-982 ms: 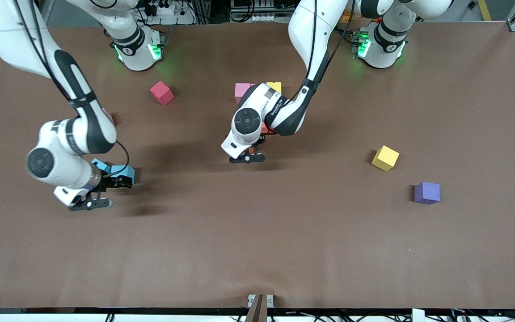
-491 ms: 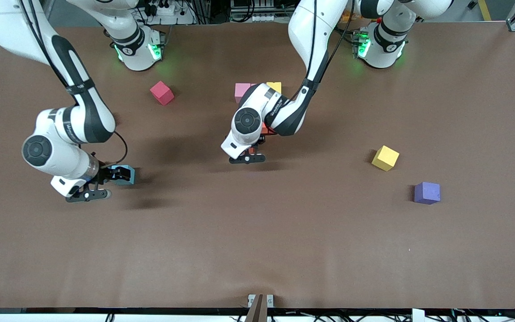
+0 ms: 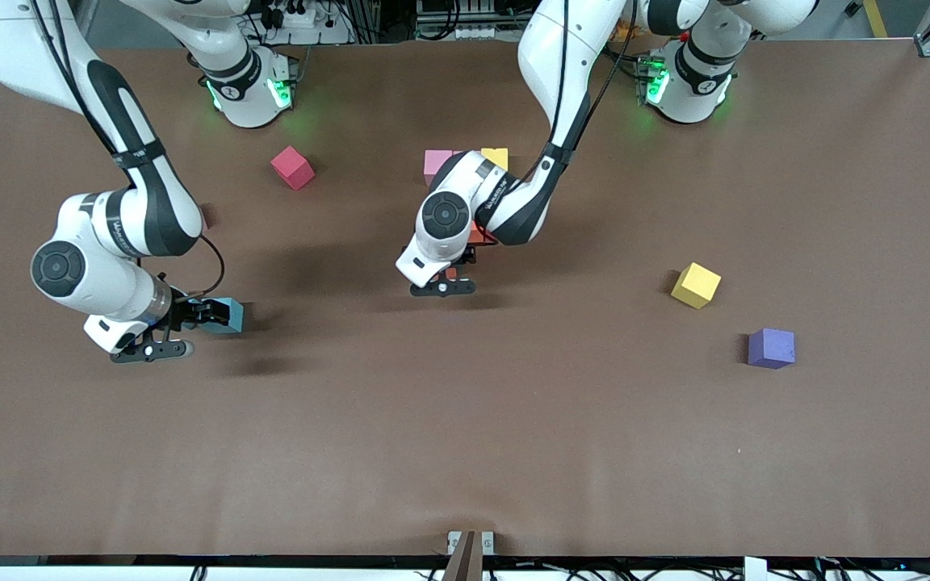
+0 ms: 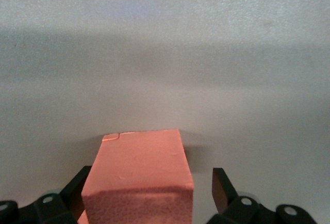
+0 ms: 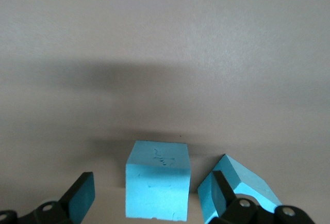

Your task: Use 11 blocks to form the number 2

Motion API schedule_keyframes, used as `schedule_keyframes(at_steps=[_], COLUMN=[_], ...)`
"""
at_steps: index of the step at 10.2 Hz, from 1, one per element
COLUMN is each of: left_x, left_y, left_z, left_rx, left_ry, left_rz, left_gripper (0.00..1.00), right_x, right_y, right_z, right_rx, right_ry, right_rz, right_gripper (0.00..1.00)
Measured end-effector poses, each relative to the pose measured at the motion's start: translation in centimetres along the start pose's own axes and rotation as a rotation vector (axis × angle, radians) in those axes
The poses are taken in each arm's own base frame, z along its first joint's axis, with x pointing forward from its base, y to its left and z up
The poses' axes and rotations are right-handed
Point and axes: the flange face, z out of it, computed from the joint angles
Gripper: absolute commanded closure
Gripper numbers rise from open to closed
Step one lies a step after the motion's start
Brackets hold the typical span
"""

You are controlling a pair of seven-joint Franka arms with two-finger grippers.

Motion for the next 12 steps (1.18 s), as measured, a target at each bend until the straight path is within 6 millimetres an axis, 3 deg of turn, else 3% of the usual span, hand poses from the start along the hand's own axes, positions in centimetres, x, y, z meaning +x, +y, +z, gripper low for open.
schedule_keyframes(at_steps=[2, 4, 8, 9, 10, 12], left_x=[0.1, 0.3, 1.7, 1.7, 2.0, 4.0], left_y=[0.3, 0.6, 0.9, 1.3, 1.2, -0.5], left_z=[-0.4, -1.6, -6.6, -8.3, -10.4, -15.6], left_rx=[-0.001, -0.012, -0.056, -0.074, -0.088, -0.115], left_ry=[0.010, 0.028, 0.094, 0.110, 0.132, 0.190], left_rz=[0.008, 0.014, 0.009, 0.014, 0.011, -0.023], left_gripper=[0.00, 0.00, 0.00, 0.00, 0.00, 0.00], right_x=[-0.1, -0.2, -0.7, -0.9, -1.2, -1.4], right_y=[0.0, -0.1, -0.2, -0.3, -0.4, -0.4], right_z=[2.5, 3.8, 5.1, 5.3, 5.7, 5.9], right_rx=[0.009, 0.014, 0.018, 0.019, 0.020, 0.020], right_ry=[-0.012, -0.027, -0.051, -0.057, -0.065, -0.070], right_rz=[0.001, 0.000, -0.001, -0.002, -0.003, -0.003], right_gripper=[0.00, 0.00, 0.00, 0.20, 0.94, 1.00])
